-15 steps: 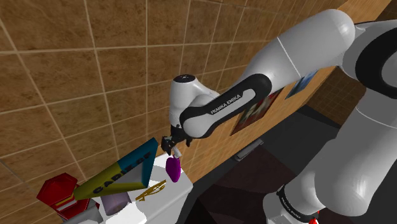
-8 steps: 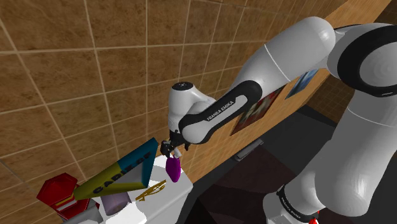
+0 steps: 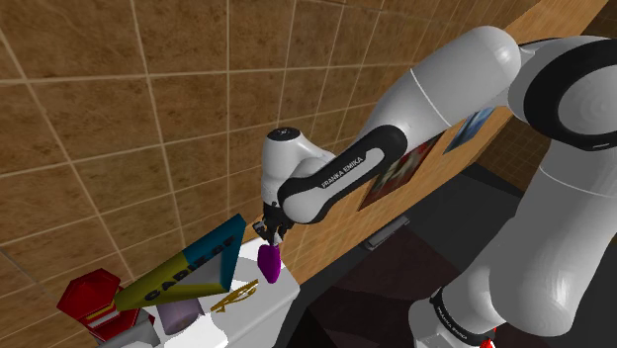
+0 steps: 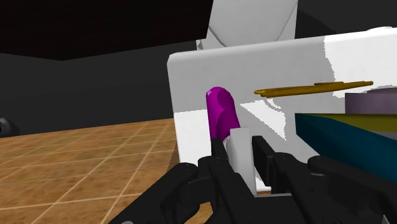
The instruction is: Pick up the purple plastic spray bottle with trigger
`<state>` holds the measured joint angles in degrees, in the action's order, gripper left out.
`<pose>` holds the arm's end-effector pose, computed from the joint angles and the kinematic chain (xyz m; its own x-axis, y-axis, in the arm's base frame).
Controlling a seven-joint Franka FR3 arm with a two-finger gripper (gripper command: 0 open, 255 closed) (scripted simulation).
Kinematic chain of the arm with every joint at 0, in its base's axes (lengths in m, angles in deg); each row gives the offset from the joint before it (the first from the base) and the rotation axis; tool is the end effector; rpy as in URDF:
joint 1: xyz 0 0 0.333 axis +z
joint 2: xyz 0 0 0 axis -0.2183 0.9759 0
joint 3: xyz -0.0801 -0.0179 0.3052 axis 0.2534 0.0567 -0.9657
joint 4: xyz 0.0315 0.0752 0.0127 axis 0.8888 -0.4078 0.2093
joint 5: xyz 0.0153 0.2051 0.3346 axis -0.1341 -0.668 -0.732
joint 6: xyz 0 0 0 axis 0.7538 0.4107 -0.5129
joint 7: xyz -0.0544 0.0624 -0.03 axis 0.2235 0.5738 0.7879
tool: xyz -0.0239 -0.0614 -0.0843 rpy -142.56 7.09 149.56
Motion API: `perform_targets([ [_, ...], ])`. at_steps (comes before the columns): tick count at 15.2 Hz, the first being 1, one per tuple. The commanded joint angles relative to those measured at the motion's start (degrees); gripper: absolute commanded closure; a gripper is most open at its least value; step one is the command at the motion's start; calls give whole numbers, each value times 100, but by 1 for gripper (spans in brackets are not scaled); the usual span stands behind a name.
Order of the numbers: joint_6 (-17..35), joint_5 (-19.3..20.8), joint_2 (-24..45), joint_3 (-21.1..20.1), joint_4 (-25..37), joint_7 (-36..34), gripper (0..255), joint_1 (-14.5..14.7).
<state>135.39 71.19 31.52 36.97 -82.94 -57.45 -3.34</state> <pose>0.4555 0.2275 0.2116 0.9889 -0.1069 -0.1035 -0.1052 -0.9942 0.0223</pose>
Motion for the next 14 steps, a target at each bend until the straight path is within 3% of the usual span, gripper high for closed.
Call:
perform_targets([
  [1,0,0,2,0,-2,0,255,0],
  [14,-854,-379,-816,-147,71,243,255,-105],
])
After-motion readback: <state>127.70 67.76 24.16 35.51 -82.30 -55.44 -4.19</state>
